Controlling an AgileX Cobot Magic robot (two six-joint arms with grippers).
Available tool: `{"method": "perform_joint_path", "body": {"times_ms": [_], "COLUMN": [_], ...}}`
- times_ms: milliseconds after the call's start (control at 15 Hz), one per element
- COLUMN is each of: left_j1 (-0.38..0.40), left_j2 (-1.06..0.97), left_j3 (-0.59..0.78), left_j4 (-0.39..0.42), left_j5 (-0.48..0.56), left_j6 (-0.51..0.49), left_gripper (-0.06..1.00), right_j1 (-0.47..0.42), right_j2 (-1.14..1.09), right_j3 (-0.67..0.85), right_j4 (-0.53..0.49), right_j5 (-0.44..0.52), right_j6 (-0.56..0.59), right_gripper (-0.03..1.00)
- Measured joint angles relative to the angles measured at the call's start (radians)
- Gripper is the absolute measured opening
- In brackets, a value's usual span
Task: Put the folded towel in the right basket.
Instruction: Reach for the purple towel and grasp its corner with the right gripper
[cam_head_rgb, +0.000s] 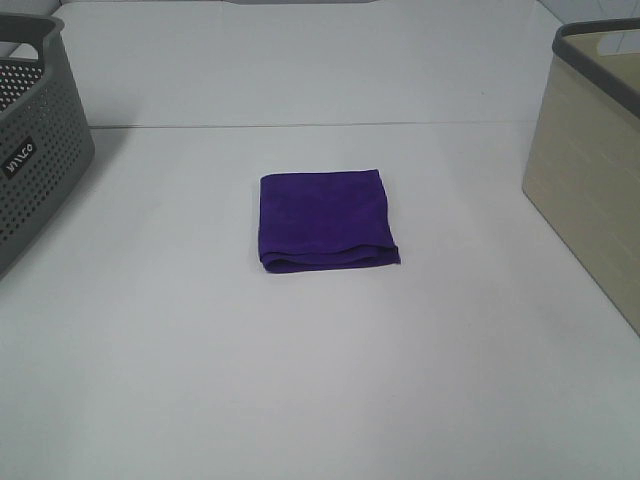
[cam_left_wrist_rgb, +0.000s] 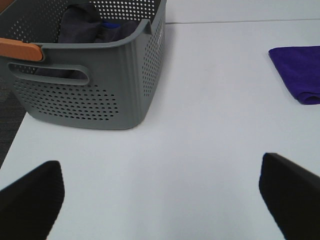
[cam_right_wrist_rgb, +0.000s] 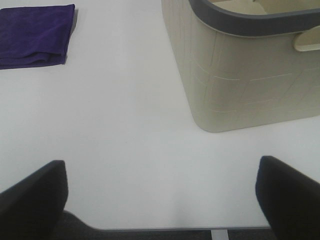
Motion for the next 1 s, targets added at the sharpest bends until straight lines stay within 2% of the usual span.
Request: {"method": "perform_joint_path", "body": {"times_ms": [1000], "left_j1": [0.000], "left_j2": [0.000], "left_j3": [0.000], "left_j4": [0.000], "left_j5": [0.000], "left_j6": [0.000], "left_gripper": [0.99], "right_j1": [0.000], "right_j2": [0.000], "right_j3": [0.000], "right_j4": [0.000], "right_j5": [-0.001], "right_j6": [0.000], "right_gripper": [0.98]}}
